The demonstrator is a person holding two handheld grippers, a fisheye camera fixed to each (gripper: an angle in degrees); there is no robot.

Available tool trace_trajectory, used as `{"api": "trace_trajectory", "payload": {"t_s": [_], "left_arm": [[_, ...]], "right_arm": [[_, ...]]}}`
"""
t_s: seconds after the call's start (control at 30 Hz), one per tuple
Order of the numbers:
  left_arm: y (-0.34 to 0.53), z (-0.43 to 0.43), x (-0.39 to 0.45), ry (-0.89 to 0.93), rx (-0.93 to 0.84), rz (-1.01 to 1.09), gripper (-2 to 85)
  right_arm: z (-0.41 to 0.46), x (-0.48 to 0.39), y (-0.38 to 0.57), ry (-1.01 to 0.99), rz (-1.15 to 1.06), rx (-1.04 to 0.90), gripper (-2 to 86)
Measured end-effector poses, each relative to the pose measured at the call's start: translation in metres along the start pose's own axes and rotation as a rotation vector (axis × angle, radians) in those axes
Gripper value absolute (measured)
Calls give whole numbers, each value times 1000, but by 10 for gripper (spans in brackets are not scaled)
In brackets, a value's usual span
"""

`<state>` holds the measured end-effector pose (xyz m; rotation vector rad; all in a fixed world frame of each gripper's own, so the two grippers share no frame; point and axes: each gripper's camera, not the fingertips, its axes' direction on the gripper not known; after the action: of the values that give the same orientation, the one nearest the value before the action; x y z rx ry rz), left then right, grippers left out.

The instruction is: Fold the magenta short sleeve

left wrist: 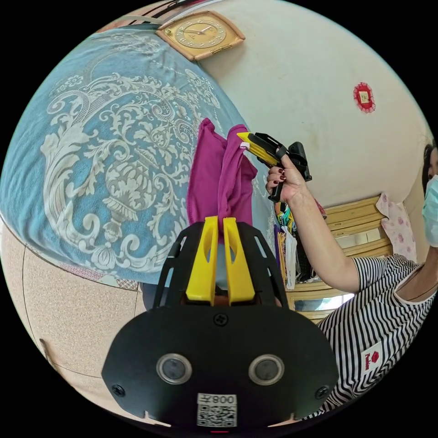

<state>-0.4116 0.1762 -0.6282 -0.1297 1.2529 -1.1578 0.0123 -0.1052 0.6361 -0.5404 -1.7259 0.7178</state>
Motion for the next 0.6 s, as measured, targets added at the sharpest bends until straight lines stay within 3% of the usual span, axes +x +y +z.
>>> {"api": "trace_trajectory", "payload": {"t_s": [0.37, 0.6], "left_arm": [[8, -77, -37, -77, 66, -44, 5], [2, -98, -19, -70, 52, 108, 1]], "right_arm": [[54, -39, -32, -49, -43, -17, 13], [77, -80, -16, 17, -191, -41, 4]]}}
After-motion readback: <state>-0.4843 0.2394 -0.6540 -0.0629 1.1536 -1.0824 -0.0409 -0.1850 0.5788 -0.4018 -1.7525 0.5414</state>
